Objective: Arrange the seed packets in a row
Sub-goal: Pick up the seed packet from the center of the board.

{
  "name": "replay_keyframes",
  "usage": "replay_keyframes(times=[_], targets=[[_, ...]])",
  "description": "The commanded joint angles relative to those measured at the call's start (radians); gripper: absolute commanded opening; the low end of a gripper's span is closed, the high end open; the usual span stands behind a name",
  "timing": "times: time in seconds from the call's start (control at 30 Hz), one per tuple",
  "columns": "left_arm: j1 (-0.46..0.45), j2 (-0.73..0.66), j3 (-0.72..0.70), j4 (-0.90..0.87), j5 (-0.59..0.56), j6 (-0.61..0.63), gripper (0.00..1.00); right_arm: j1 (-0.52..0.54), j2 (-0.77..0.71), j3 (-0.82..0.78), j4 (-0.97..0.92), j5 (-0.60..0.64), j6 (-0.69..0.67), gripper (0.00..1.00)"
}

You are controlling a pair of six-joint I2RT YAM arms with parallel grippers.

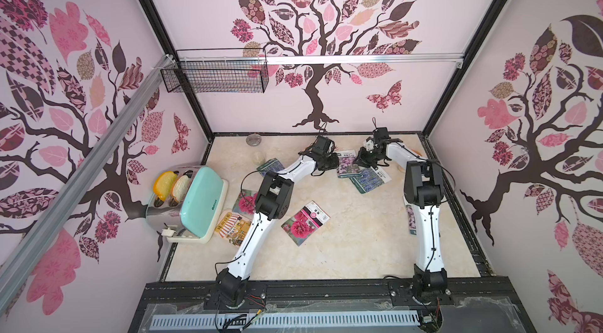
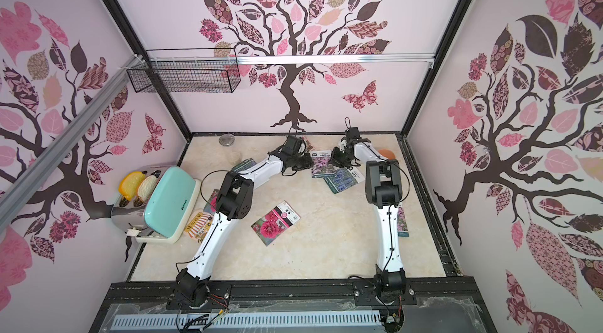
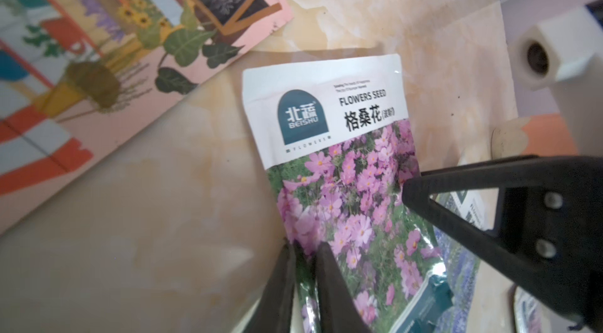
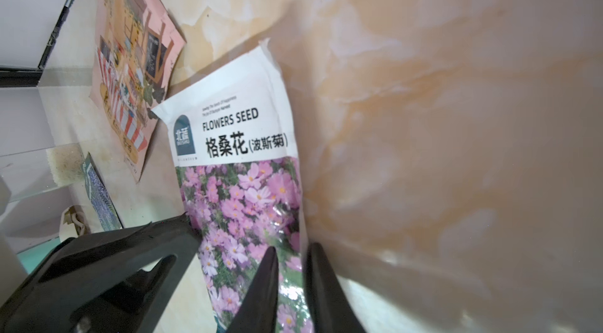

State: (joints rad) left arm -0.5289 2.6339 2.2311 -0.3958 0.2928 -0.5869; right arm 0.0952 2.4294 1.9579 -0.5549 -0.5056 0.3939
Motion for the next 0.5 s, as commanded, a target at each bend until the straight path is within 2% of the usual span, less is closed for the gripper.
replay_keyframes(times=[0.0,0.03,0.3,0.47], targets=[[-0.002,0.015,-0.012,-0.013,0.020,0.008,0.03,0.009,0.030,0.033,-0.017,-0.011,-0.009,0.17],[-0.002,0.015,-0.009,-0.008,0.022,0.012,0.00,0.010,0.030,0.036,-0.019,-0.010,-0.010,0.17],[0.004,0.012,0.062,-0.040,0.025,0.054,0.00,0.009,0.023,0.062,-0.025,-0.004,-0.028,0.13],[-0.002,-0.057,0.058,-0.049,0.037,0.088,0.00,0.009,-0.040,0.032,-0.016,0.013,-0.032,0.10]])
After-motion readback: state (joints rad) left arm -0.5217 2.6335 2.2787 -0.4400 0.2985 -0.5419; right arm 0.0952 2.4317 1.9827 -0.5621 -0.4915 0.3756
